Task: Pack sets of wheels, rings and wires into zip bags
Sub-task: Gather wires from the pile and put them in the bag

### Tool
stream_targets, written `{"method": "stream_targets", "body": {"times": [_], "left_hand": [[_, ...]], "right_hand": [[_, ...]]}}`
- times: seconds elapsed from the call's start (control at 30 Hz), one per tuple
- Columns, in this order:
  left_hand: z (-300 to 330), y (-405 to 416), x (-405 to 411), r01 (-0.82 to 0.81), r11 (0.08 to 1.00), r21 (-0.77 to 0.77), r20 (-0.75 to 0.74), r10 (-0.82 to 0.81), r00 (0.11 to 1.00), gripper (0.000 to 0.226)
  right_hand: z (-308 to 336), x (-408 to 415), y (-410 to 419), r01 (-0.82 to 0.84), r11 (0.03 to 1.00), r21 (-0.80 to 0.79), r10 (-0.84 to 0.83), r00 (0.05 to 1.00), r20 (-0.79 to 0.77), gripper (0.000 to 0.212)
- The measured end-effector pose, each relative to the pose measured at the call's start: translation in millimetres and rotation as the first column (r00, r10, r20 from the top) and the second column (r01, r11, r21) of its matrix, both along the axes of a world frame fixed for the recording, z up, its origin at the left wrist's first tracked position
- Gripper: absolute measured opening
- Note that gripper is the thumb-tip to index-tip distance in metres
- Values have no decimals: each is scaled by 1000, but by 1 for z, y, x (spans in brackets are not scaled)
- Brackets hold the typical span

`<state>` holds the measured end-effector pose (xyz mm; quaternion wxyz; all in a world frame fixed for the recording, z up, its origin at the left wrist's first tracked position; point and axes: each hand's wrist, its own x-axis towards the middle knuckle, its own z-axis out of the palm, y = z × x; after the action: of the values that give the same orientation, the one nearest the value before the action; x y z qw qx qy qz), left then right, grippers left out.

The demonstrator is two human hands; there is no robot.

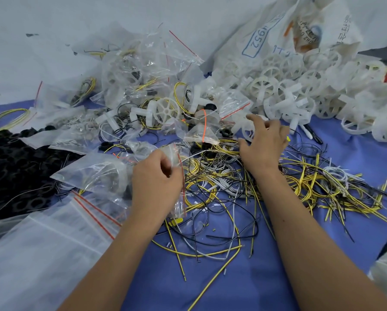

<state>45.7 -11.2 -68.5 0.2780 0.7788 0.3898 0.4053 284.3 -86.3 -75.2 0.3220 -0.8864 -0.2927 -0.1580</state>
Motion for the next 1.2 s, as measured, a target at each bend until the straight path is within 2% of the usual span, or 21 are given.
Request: {"method": "stream_targets", "body": {"times": [0.07,0.13,0.2,0.27,0.37,0.43,0.5,0.6,0.67,0.8,0.9,0.97,1.03,1.13,1.2], "left_hand": [[1,-4,4,51,997,-49,98,-46,994,23],[0,-9,8,111,991,-76,152,-98,983,25],[-2,-13,12,187,976,-112,179,-166,970,26],[-7,-16,13,227,965,-131,164,-205,965,26],[-13,-16,14,227,963,-142,129,-209,969,25],[-14,-15,14,219,966,-135,117,-203,972,25],[-15,-14,14,212,970,-121,99,-201,975,26],[-15,-14,15,221,968,-116,90,-211,973,26],[-15,-13,14,226,967,-116,85,-217,973,26],[-16,-13,15,214,971,-108,79,-206,975,28],[-17,-13,15,217,969,-115,81,-208,975,28],[-16,-13,14,215,969,-119,80,-206,975,27],[-16,-13,14,190,974,-122,81,-181,980,25],[-15,-11,14,98,988,-120,78,-89,993,20],[-14,-7,12,24,995,-101,53,-19,998,18]], "right_hand": [[-1,0,0,72,997,14,-72,997,-30,80],[-2,4,1,34,997,-70,-44,989,-140,90],[-2,9,3,-27,990,-140,-3,979,-205,88],[-3,11,2,-32,992,-125,9,984,-175,80],[-3,6,1,-21,1000,24,23,994,-106,75],[-3,5,1,83,994,74,-77,995,-70,79],[-3,4,2,180,982,60,-174,980,-98,90],[-2,11,5,107,993,-46,-115,969,-218,109],[4,20,6,47,990,-130,-83,955,-286,112],[14,29,8,13,969,-245,-90,949,-303,98],[19,31,10,26,974,-224,-92,953,-288,69],[21,31,11,54,990,-133,-88,960,-265,40],[21,28,8,121,992,-24,-124,971,-206,22],[22,14,-1,211,966,149,-204,977,-65,27],[29,0,-6,174,940,293,-189,982,22,32]]}}
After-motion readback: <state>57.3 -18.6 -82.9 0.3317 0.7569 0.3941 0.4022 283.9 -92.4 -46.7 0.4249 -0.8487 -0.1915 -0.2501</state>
